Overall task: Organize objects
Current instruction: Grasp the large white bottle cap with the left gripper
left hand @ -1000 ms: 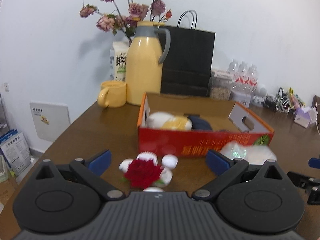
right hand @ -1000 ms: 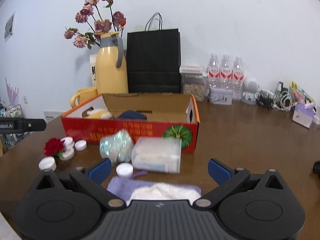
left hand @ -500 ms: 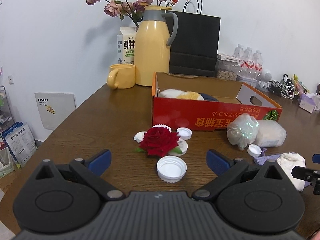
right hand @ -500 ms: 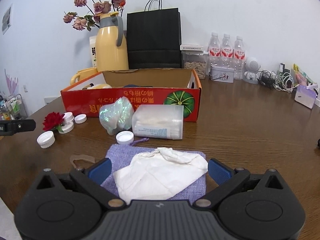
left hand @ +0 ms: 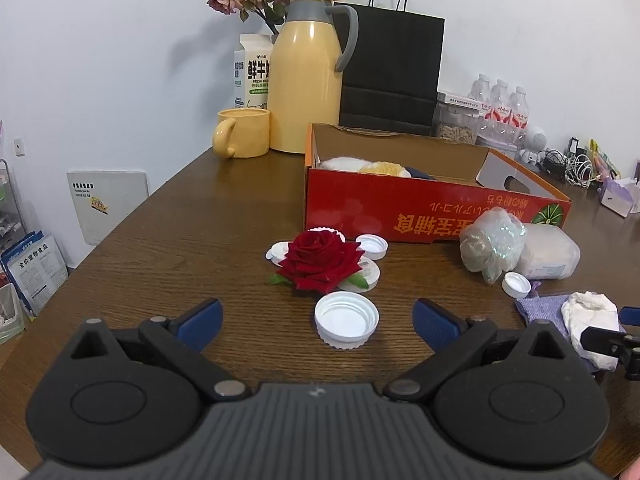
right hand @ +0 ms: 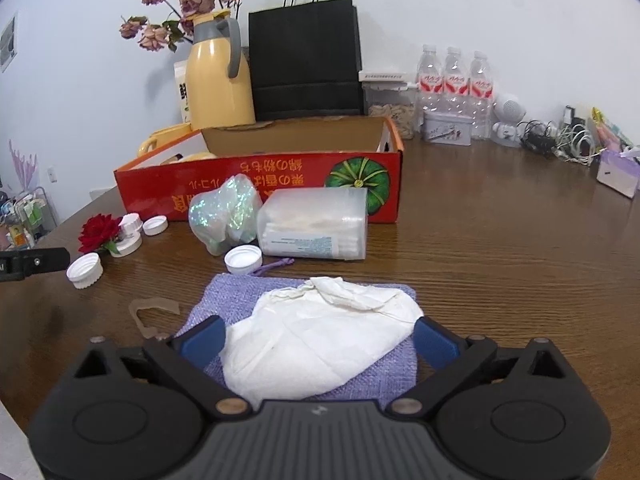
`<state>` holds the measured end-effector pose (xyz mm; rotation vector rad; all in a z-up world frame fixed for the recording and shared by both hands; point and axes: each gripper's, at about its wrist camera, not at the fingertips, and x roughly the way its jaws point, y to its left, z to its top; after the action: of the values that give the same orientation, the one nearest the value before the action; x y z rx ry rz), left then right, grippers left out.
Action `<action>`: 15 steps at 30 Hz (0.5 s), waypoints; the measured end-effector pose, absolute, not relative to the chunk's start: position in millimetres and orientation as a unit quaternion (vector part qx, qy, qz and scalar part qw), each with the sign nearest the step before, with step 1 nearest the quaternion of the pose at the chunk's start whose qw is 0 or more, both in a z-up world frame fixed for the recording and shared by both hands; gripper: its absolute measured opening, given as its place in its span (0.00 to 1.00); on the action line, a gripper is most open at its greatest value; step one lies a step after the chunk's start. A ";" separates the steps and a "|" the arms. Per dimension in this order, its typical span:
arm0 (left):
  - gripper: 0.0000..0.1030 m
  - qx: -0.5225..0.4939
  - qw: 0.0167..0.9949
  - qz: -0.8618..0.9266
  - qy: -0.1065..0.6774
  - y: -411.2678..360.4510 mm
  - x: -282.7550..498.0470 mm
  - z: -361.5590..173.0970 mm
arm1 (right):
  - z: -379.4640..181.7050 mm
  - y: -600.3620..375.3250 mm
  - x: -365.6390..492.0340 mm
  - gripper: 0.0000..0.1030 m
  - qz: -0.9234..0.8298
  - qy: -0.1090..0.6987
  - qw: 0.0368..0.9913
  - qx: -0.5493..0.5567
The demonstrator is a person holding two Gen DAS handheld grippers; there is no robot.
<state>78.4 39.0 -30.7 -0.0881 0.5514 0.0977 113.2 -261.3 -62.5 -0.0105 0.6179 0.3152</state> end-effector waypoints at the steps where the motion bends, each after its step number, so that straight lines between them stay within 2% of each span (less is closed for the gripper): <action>1: 1.00 -0.043 0.960 0.048 0.273 38.5 78.7 -31.1 | -64.1 -260.6 115.9 1.00 0.155 0.308 0.939 -0.005; 15: 1.00 -0.038 0.956 0.043 0.287 35.0 92.3 -41.7 | -68.3 -254.7 123.3 1.00 0.157 0.317 0.935 -0.018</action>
<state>92.3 35.0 -41.7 -0.0776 0.5820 0.0876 123.3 -254.7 -68.3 -0.0375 0.6491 0.3213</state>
